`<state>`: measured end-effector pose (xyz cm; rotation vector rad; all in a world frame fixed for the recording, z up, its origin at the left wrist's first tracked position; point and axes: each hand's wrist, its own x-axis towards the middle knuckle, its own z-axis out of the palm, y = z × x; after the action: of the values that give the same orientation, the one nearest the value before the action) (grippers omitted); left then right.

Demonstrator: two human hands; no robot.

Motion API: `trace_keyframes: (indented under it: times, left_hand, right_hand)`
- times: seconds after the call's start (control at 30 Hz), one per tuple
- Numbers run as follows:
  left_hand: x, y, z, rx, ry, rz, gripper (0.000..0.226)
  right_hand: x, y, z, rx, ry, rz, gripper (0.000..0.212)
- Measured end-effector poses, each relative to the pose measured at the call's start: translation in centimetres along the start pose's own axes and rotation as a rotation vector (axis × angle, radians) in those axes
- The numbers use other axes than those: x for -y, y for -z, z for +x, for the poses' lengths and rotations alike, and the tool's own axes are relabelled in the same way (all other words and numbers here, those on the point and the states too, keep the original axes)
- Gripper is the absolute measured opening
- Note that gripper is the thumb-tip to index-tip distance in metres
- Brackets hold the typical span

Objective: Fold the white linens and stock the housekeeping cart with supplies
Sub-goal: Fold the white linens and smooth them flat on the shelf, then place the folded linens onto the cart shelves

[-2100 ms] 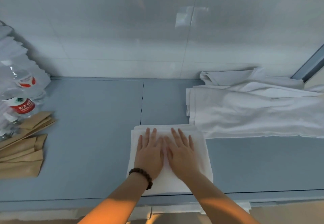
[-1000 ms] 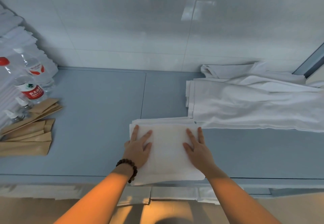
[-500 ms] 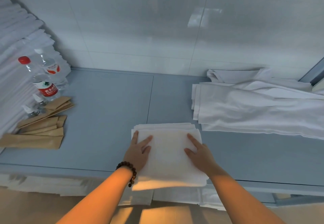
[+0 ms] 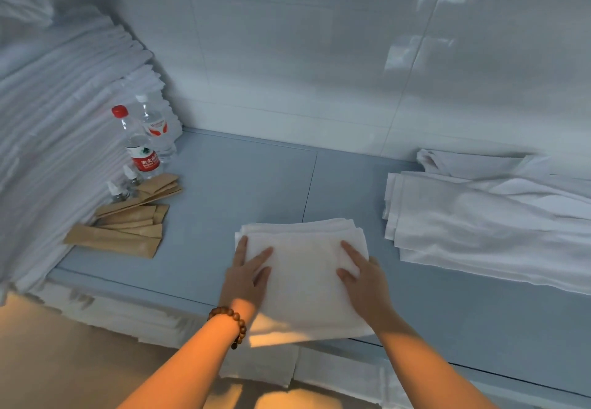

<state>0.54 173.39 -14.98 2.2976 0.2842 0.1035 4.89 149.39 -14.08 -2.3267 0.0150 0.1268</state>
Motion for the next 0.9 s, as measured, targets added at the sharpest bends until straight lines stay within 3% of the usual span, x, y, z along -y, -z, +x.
trace_keyframes:
  times: [0.37,0.67,0.9]
  left_hand:
    - [0.9,5.1,-7.2,-0.356,0.166,-0.058,0.039]
    - [5.0,7.7,-20.4,-0.678,0.521,-0.014,0.038]
    - [7.8,10.5,-31.7,-0.960,0.773,-0.002,0.037]
  right_hand:
    - [6.7,-2.3,0.3,0.217,0.350,0.011,0.055]
    - [12.9,-9.7,-5.2,0.679,0.596,-0.035,0.058]
    - [19.0,-16.2,-14.3,0.916,0.866,-0.097,0.056]
